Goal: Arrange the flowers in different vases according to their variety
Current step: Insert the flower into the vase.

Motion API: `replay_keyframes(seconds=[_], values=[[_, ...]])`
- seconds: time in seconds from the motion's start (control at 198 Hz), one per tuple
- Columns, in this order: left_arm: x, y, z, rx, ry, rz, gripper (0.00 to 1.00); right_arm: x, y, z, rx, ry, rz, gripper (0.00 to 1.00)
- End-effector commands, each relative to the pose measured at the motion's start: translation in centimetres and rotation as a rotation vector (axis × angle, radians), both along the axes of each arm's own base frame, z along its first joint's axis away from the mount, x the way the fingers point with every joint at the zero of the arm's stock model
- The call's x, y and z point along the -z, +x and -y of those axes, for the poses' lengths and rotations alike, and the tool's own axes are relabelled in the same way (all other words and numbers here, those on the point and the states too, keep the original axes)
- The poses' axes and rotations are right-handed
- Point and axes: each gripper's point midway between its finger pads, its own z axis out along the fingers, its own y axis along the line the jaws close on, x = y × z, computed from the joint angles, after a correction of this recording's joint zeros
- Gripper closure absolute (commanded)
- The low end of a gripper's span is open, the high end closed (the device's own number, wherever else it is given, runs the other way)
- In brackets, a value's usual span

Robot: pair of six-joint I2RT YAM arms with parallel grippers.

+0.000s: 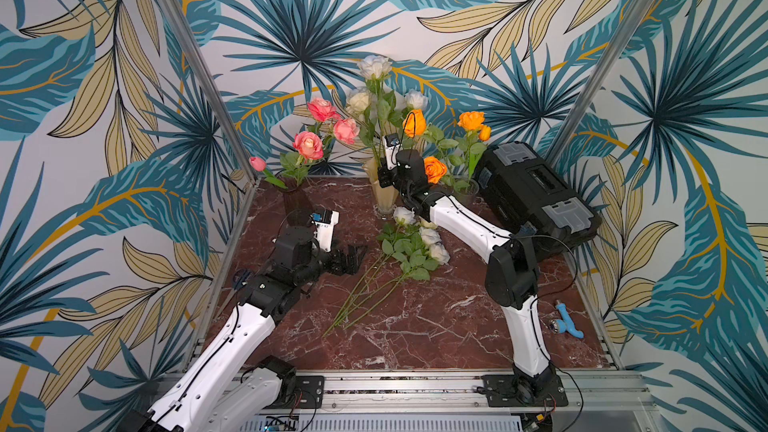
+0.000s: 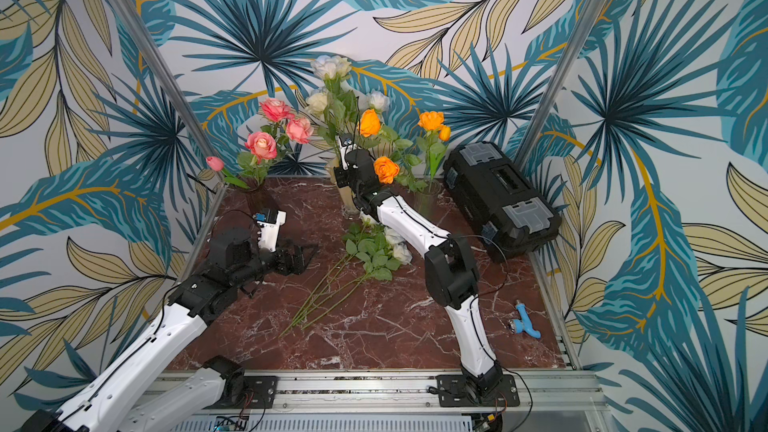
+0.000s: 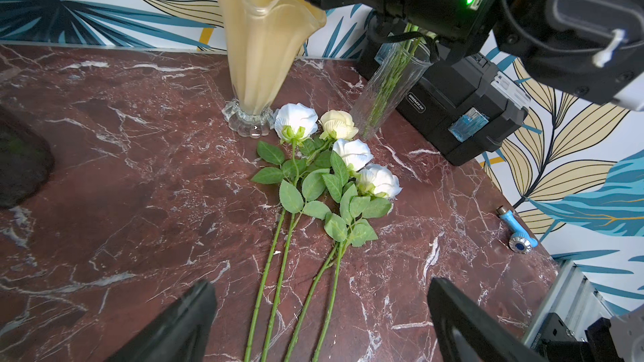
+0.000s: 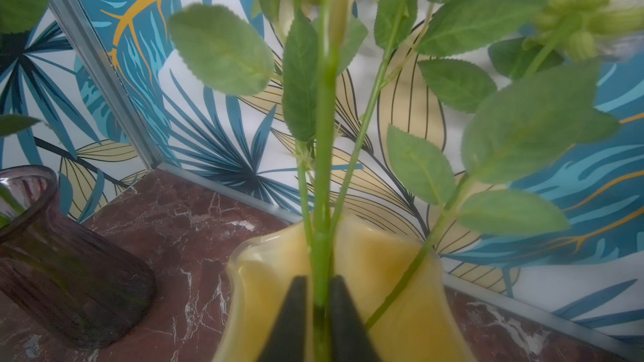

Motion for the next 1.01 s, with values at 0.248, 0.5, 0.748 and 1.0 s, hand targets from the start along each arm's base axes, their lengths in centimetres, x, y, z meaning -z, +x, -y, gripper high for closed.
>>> replay_keyframes(seconds=[0.248,0.5,0.748,1.0], values=[[0.6,0.0,0.0,0.007,0.012,-0.007,0.00,-6.3,-2.6,1.0,0.025,0.061,0.111,0.32],[1.7,0.2,0.2,0.025,0.049,-0.039,0.00,-8.8,-5.6,0.9,-0.019,0.079,0.119,0.31],[4.5,0.2,0.7,0.089,0.153,-0.155,0.00,-9.4,-12.5,0.4,-0.088,0.076,0.068,0.30],[8.2,-0.2,0.2,0.094,0.261,-0.276,0.00,-7.2,-19.1,4.6,-0.065,0.133,-0.045,0.30]])
